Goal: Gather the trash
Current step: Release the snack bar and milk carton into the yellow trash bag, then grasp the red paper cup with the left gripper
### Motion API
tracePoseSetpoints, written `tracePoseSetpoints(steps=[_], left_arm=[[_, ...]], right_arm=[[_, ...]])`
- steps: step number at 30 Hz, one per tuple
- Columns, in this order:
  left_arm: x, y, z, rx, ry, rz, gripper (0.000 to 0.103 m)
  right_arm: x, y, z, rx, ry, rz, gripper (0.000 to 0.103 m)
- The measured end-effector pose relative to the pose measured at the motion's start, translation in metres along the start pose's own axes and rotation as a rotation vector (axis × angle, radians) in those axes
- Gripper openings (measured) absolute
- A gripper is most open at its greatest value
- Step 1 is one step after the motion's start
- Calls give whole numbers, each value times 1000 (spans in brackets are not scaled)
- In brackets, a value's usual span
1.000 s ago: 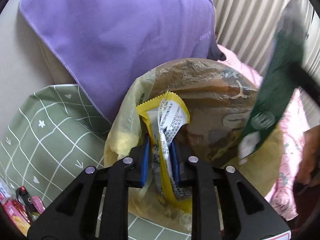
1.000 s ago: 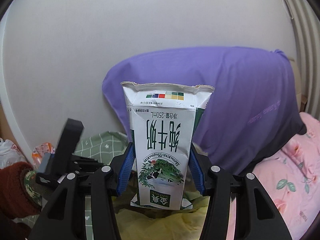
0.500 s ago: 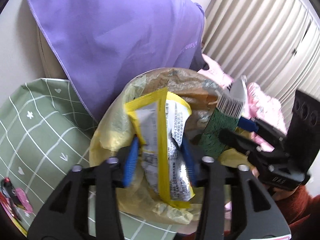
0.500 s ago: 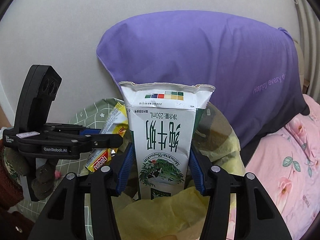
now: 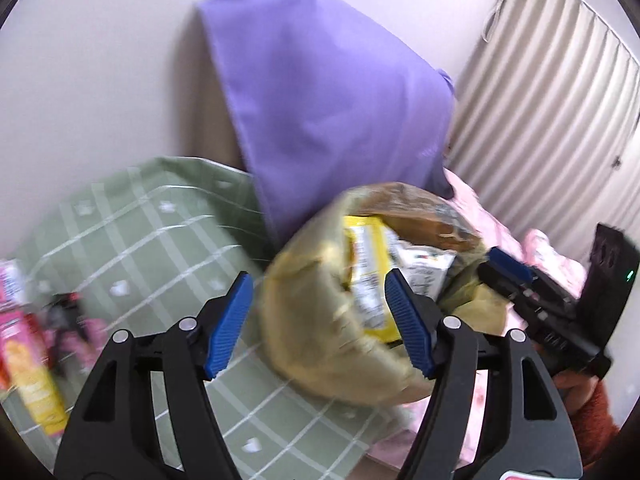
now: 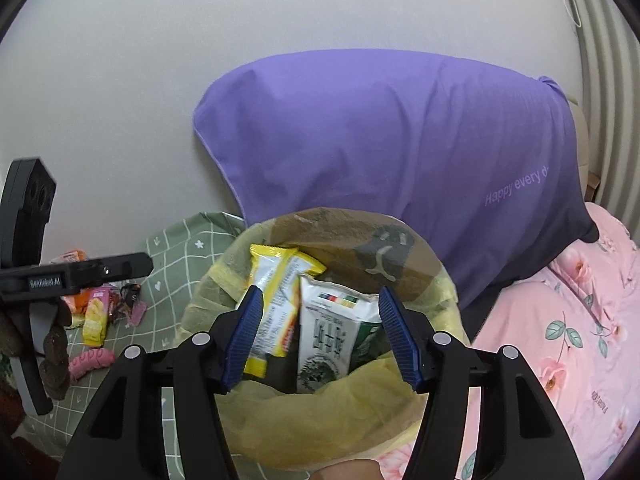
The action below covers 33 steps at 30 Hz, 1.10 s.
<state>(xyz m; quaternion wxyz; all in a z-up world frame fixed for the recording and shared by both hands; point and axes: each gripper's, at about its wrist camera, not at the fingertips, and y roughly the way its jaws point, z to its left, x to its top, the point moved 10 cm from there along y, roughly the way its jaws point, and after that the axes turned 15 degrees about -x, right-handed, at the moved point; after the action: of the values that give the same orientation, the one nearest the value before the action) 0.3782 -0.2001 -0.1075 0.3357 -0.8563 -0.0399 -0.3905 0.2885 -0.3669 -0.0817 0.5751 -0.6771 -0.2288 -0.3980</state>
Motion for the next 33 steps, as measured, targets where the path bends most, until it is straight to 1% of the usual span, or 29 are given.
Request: tracePoseSetpoints(steps=[1,2,5,6,8,14,18,21,23,25,30,33], left_arm=[[-1,-4,3,26,3,-15,65],[-6,-16,11,72,6,-38,65],[-15,-47,32,175,-6,-80,65],[-22,-63,45,228,-25,-103,65],[-28,-86,65,287,-62,-132,65],[-52,-186,140,518,-216,-279,65],[-72,-239,176,600,-307,-339,65],[-93,-265,197,635,-365,-343,65],[-103,-278,205,631,-395,-353,65],[-109,-287,211,611,-407,-361,65],[-102,-282,214,577,-360,-330,65],[-84,-263,224,572,-364,-333,65]], right_arm=[[1,-3,4,10,-3,-7,57],[3,-6,9,22,-6,-17,57],[8,-15,32,89,-26,-41,57],[10,-19,44,128,-35,-47,57],[10,-22,64,182,-61,-52,57],[-1,-14,119,231,-173,-28,57],[-13,-2,155,278,-227,19,57],[-24,4,186,313,-286,37,57],[-32,5,207,339,-329,45,56],[-39,7,229,354,-377,44,56],[-50,13,271,381,-421,60,56],[-58,18,287,383,-428,84,56]])
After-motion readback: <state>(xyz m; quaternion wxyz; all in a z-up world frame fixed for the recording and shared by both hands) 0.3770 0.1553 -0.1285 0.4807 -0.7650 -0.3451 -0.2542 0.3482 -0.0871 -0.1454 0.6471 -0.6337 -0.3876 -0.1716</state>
